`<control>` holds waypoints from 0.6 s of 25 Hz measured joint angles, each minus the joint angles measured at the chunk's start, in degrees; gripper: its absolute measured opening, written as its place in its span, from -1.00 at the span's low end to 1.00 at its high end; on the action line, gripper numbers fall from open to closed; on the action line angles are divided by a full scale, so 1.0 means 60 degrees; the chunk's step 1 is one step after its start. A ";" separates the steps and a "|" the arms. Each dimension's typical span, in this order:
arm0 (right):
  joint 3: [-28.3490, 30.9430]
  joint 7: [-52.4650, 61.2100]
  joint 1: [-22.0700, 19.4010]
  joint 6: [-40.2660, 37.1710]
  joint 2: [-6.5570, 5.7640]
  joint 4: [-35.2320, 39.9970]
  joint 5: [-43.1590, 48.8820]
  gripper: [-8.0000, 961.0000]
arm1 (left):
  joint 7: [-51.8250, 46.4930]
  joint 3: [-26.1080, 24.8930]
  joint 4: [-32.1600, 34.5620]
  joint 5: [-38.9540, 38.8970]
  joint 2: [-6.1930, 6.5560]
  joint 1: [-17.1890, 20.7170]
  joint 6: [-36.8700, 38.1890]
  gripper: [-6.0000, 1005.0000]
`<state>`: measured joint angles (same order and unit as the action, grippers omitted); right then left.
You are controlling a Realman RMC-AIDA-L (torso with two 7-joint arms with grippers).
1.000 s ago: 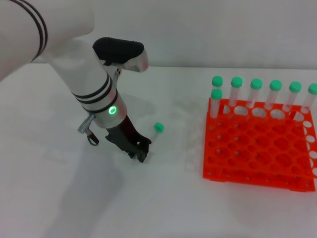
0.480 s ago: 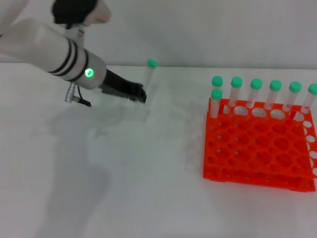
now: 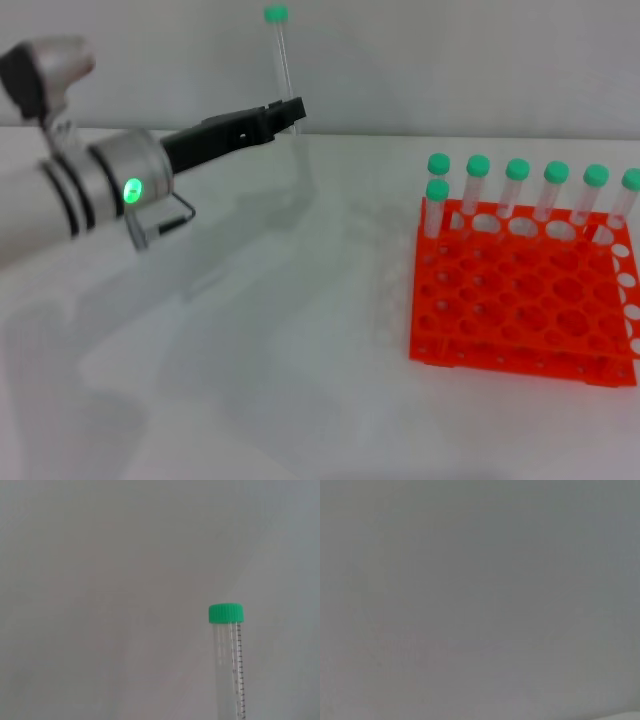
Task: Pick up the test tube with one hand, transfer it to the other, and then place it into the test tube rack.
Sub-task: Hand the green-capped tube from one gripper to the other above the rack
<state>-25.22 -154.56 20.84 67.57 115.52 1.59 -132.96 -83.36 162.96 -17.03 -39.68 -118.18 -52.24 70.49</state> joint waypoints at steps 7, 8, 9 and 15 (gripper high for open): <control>-0.0126 0.0343 -0.0090 0.0289 -0.0027 0.0030 0.0131 0.82 | 0.4968 -0.0012 0.1882 -0.2075 -0.0147 0.1700 0.2547 -0.54; -0.0181 0.0497 -0.0114 0.0385 -0.0036 0.0068 0.0211 0.82 | 0.5496 -0.0011 0.2106 -0.2059 -0.0155 0.1851 0.2759 -0.54; -0.0297 0.0827 -0.0173 0.0575 -0.0063 0.0150 0.0370 0.82 | 0.6063 -0.0013 0.2384 -0.1967 -0.0156 0.1947 0.2907 -0.54; -0.1287 0.3362 -0.0794 0.2080 -0.0228 0.2005 0.1838 0.82 | 0.8561 -0.0011 0.4129 -0.0999 -0.0242 0.2070 0.2363 -0.52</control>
<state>-32.95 -134.39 16.08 80.05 114.15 13.62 -121.93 -31.99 162.90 7.75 -45.67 -119.63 -39.82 84.67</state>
